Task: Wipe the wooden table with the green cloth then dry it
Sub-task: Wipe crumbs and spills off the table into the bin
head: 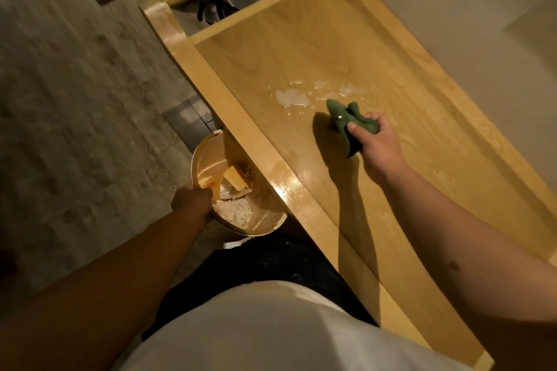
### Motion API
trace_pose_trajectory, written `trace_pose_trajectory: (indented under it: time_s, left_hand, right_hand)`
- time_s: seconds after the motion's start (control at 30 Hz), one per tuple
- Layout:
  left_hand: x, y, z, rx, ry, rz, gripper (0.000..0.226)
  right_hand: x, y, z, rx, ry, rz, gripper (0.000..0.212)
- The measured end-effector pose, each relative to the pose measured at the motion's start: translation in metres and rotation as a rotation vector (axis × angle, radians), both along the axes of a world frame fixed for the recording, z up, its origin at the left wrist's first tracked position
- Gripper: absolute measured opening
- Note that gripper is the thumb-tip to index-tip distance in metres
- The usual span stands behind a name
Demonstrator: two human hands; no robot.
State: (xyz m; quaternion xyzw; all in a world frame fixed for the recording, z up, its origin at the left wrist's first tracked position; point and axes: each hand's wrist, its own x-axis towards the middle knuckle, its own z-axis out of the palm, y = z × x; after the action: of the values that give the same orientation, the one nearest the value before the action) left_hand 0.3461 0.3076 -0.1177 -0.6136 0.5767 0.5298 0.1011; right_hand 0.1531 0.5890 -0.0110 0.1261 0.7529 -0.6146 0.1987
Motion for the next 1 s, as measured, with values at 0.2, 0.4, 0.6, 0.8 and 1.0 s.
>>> trace_pose_trajectory:
  time_s: [0.2, 0.4, 0.6, 0.8, 1.0]
  left_hand:
    - [-0.010, -0.006, -0.003, 0.080, -0.003, 0.062, 0.034]
    - [-0.013, -0.005, -0.011, 0.099, -0.037, 0.091, 0.037]
    - [-0.018, 0.001, -0.009, 0.084, -0.056, 0.075, 0.047]
    - [-0.019, 0.003, 0.000, 0.077, -0.038, 0.054, 0.044]
    - [-0.020, 0.003, 0.001, 0.030, -0.044, 0.019, 0.024]
  right_hand:
    - [-0.081, 0.032, -0.022, 0.448, 0.259, 0.047, 0.028]
    - [-0.118, 0.047, -0.071, 0.818, 0.224, 0.462, 0.062]
    - [-0.122, 0.036, -0.081, 0.881, 0.335, 0.628, 0.078]
    - [-0.120, 0.014, -0.086, 0.868, 0.361, 0.768, 0.081]
    - [-0.099, -0.011, -0.087, 0.839, 0.399, 0.817, 0.080]
